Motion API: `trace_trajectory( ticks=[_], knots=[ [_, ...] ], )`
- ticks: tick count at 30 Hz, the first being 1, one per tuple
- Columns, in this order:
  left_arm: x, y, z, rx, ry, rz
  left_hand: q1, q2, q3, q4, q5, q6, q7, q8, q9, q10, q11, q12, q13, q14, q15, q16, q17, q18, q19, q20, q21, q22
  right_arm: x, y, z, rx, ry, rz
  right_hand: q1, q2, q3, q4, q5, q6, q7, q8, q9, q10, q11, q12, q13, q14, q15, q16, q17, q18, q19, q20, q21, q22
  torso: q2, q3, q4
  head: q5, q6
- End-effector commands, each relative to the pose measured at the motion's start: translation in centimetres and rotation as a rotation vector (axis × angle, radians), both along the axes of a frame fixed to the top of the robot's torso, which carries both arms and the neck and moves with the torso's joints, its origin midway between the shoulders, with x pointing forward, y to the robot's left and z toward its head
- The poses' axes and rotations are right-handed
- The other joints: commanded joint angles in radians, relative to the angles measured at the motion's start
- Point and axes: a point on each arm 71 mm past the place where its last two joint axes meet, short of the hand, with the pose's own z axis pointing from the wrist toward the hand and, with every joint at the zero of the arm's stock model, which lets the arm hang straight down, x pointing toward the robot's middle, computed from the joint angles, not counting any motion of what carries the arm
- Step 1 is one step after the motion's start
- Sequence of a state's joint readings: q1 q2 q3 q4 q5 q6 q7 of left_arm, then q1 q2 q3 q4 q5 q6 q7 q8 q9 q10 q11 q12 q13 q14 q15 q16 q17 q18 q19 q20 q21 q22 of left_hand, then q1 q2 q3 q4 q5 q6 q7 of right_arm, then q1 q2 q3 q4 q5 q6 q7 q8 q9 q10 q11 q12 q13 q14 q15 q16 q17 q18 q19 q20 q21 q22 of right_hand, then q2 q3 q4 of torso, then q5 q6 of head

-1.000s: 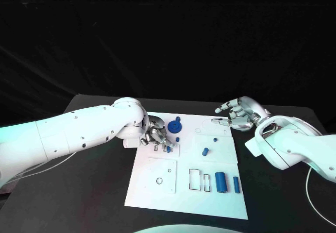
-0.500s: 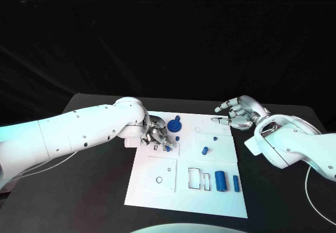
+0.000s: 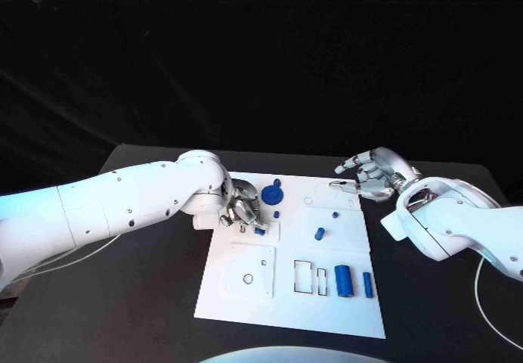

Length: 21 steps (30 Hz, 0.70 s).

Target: Assemble the parts on the task board

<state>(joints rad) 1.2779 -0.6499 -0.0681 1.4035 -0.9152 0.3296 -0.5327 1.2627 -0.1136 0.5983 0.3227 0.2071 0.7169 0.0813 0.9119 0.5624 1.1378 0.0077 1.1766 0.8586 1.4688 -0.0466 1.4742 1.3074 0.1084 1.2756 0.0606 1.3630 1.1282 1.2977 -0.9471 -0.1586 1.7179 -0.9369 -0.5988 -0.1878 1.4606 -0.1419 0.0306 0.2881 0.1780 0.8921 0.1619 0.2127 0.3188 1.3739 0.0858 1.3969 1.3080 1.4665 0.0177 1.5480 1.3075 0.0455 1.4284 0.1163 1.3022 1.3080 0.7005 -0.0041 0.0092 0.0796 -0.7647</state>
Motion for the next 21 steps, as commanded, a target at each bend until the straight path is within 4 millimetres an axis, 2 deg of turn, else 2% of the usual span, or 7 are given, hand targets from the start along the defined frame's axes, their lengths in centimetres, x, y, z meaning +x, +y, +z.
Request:
trace_trajectory(
  ticks=[1, 8, 15, 21],
  knots=[
    [-0.3, -0.1, 0.0, -0.033, 0.025, 0.01, -0.027, -0.003, 0.172, -0.152, -0.005, -0.006, -0.004, 0.03, 0.072, 0.008, -0.002, 0.005, 0.001, 0.042, -0.007, -0.003, 0.047, -0.014, -0.001, -0.002, 0.008, 0.004, 0.0, 0.1, 0.0, -0.009, -0.001, 0.007, -0.003, 0.006, 0.0, 0.001, -0.001, 0.006, 0.001, 0.006, 0.002, -0.003, -0.005, -0.006, 0.028, 0.081, -0.01, -0.006, 0.162, 0.02, -0.001, -0.003, -0.003, 0.093, 0.0, -0.0009, -0.0008, -0.001, 0.0],
    [-0.5, 0.4, 0.3, -0.067, 0.025, 0.042, -0.047, -0.01, 0.205, -0.176, -0.004, -0.006, -0.005, 0.038, 0.084, 0.017, -0.003, 0.012, 0.008, 0.045, -0.008, 0.001, 0.055, -0.015, 0.003, -0.003, 0.011, 0.01, 0.0, 0.0, 0.0, -0.008, -0.003, 0.004, -0.003, 0.006, 0.0, 0.001, -0.001, 0.006, 0.001, 0.006, 0.002, -0.003, -0.005, -0.006, 0.028, 0.081, -0.01, -0.006, 0.162, 0.02, -0.001, -0.003, -0.003, 0.093, 0.0, 0.0007, -0.0002, -0.002, -0.001],
    [-0.7, 0.9, 0.7, -0.091, -0.015, 0.076, -0.102, -0.039, 0.298, -0.234, 0.001, 0.006, -0.01, 0.049, 0.103, 0.048, -0.01, 0.031, 0.032, 0.052, -0.014, 0.009, 0.07, -0.018, 0.016, -0.008, 0.022, 0.028, -0.1, -0.1, 0.0, -0.007, -0.005, 0.003, -0.004, 0.007, -0.001, 0.001, -0.001, 0.006, 0.0, 0.007, 0.002, -0.004, -0.006, -0.007, 0.027, 0.081, -0.01, -0.007, 0.162, 0.02, -0.002, -0.003, -0.005, 0.092, 0.0, 0.0013, 0.0013, -0.001, -0.002],
    [-0.9, 1.0, 0.8, -0.068, -0.079, 0.071, -0.125, -0.05, 0.327, -0.254, 0.008, 0.017, -0.015, 0.055, 0.111, 0.074, -0.015, 0.05, 0.059, 0.053, -0.018, 0.009, 0.071, -0.02, 0.025, -0.012, 0.028, 0.039, -0.1, -0.1, 0.0, -0.007, -0.007, 0.003, -0.004, 0.007, -0.001, 0.001, -0.001, 0.006, 0.0, 0.007, 0.002, -0.004, -0.006, -0.007, 0.027, 0.081, -0.01, -0.007, 0.162, 0.02, -0.002, -0.003, -0.005, 0.092, 0.0, 0.0016, 0.0015, 0.001, -0.005]
  ],
)
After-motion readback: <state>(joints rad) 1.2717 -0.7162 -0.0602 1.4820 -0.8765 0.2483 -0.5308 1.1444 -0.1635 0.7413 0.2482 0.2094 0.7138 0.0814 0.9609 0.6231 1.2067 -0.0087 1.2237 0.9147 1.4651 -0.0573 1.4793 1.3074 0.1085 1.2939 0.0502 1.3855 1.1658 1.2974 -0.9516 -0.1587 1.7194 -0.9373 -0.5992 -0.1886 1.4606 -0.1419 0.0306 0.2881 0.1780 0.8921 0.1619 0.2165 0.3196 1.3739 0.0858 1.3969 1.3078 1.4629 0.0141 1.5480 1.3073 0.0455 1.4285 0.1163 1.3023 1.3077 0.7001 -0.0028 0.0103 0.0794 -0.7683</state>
